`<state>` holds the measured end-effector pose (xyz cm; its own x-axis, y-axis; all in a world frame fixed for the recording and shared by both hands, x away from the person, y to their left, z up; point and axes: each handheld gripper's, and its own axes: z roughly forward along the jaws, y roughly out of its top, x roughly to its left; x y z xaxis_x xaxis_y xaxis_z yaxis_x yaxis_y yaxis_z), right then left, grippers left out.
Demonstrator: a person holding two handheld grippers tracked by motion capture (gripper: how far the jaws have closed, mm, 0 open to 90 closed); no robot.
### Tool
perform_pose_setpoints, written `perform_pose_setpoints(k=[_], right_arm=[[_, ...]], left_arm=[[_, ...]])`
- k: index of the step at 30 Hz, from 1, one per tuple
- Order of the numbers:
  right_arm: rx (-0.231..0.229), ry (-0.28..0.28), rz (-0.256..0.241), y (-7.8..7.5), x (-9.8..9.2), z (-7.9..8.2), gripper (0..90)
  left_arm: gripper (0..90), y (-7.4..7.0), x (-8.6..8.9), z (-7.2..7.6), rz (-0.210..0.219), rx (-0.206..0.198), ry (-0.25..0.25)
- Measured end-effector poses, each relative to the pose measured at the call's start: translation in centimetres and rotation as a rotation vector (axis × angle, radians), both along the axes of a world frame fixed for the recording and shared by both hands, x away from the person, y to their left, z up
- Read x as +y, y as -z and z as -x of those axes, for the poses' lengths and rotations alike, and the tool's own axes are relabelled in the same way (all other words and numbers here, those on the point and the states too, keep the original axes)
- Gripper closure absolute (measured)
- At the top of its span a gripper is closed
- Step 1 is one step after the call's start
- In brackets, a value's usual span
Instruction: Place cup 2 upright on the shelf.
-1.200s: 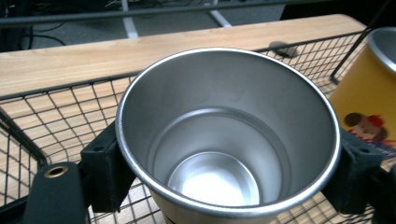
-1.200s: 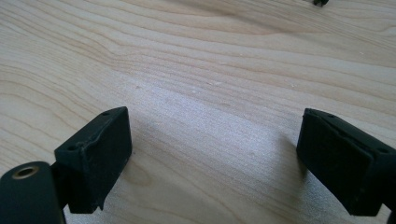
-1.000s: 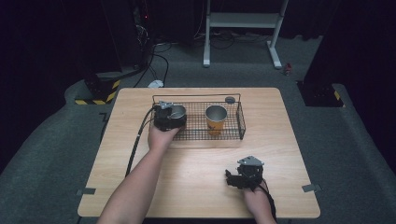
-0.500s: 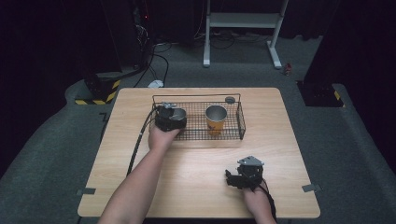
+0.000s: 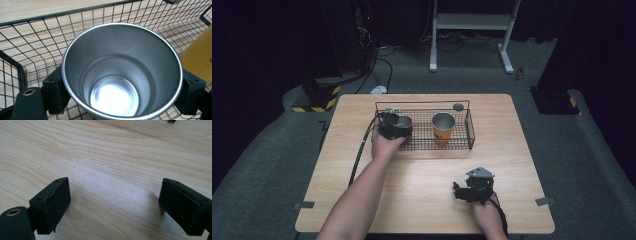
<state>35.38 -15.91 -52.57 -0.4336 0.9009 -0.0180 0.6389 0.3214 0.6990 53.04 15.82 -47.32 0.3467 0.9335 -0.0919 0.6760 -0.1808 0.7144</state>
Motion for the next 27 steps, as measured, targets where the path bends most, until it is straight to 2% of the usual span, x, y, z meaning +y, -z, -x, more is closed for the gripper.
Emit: perform_pose_setpoints(k=[3, 6, 10, 12, 15, 17, 19, 23, 27], right_arm=[[0.0, 0.0, 0.0, 0.0, 0.0, 0.0, 10.2], [0.0, 0.0, 0.0, 0.0, 0.0, 0.0, 10.2], [0.0, 0.0, 0.0, 0.0, 0.0, 0.0, 10.2], [0.0, 0.0, 0.0, 0.0, 0.0, 0.0, 10.2], [0.0, 0.0, 0.0, 0.0, 0.0, 0.0, 10.2], [0.0, 0.0, 0.0, 0.0, 0.0, 0.0, 10.2], [0.0, 0.0, 0.0, 0.0, 0.0, 0.0, 10.2], [0.001, 0.001, -0.001, 0.0, 0.0, 0.0, 10.2], [0.0, 0.0, 0.0, 0.0, 0.0, 0.0, 10.2]], left_arm=[[16.1, 0.0, -0.1, -0.2, -0.024, 0.046, 0.018], [15.3, -0.1, -0.3, -0.2, -0.045, 0.047, 0.024], [12.3, -0.2, -0.3, -0.2, -0.047, 0.047, 0.016], [8.8, -0.4, -0.3, -0.2, -0.049, 0.031, 0.012], [0.4, -0.9, -0.2, 0.0, -0.075, 0.007, -0.016], [0.3, -1.2, -0.1, 0.1, -0.083, -0.008, -0.014], [0.0, -1.5, 0.0, 0.3, -0.067, -0.016, -0.007], [0.3, -2.0, 0.1, 0.7, -0.063, -0.037, 0.016], [0.0, -2.6, 0.4, 1.2, -0.041, -0.063, 0.012]])
